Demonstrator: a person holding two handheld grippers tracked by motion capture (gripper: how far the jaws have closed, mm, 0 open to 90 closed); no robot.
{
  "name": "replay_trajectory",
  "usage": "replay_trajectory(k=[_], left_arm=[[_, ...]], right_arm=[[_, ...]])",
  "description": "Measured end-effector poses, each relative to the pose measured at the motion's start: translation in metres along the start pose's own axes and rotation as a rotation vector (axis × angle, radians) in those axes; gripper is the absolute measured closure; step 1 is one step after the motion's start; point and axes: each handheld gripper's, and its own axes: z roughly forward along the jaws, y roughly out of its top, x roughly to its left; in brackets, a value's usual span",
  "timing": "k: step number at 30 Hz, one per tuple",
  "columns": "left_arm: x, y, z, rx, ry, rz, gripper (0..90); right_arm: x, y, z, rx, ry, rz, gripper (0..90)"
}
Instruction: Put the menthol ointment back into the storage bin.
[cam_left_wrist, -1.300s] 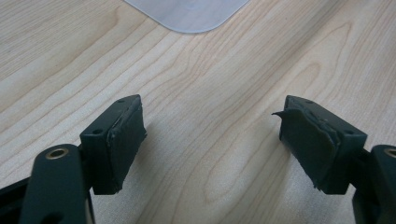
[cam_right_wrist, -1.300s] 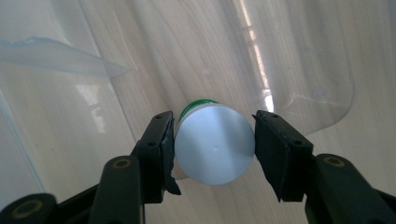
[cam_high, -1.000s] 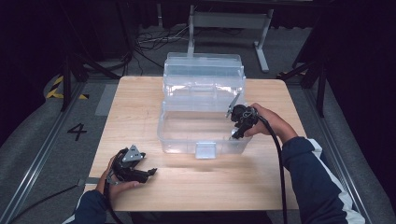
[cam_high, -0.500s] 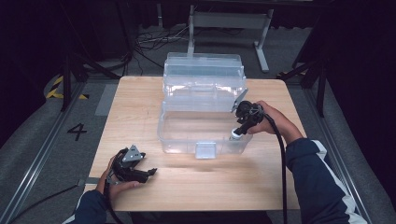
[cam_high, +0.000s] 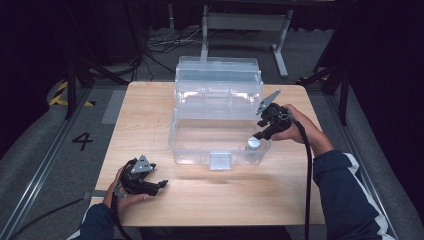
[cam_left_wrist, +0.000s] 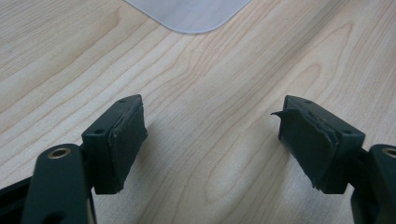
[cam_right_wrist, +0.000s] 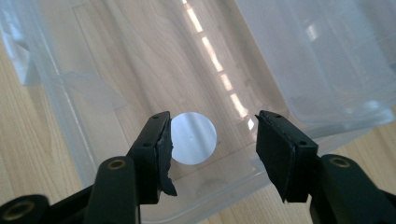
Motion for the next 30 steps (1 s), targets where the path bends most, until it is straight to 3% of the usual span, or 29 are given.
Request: replay_trajectory(k=[7,14,19,23,30], left_arm=[[0.002,0.004,-0.002,-0.005,0.006,-0.020,25.1],[0.002,0.019,-0.017,-0.072,0.020,-0.010,25.1],[-0.001,0.032,-0.030,-0.130,0.046,0.023,25.3],[-0.008,0.048,-0.041,-0.182,0.030,0.059,26.1],[-0.020,0.071,-0.045,-0.212,0.038,0.121,27.4]], right_arm=[[-0.003,-0.006,-0.019,-0.101,-0.039,0.010,46.1],[-0.009,-0.010,-0.035,-0.208,-0.097,0.022,45.7],[-0.015,-0.009,-0.042,-0.274,-0.136,0.050,45.5],[-0.024,-0.008,-0.049,-0.352,-0.176,0.086,45.6],[-0.034,-0.005,-0.051,-0.382,-0.207,0.126,45.2]])
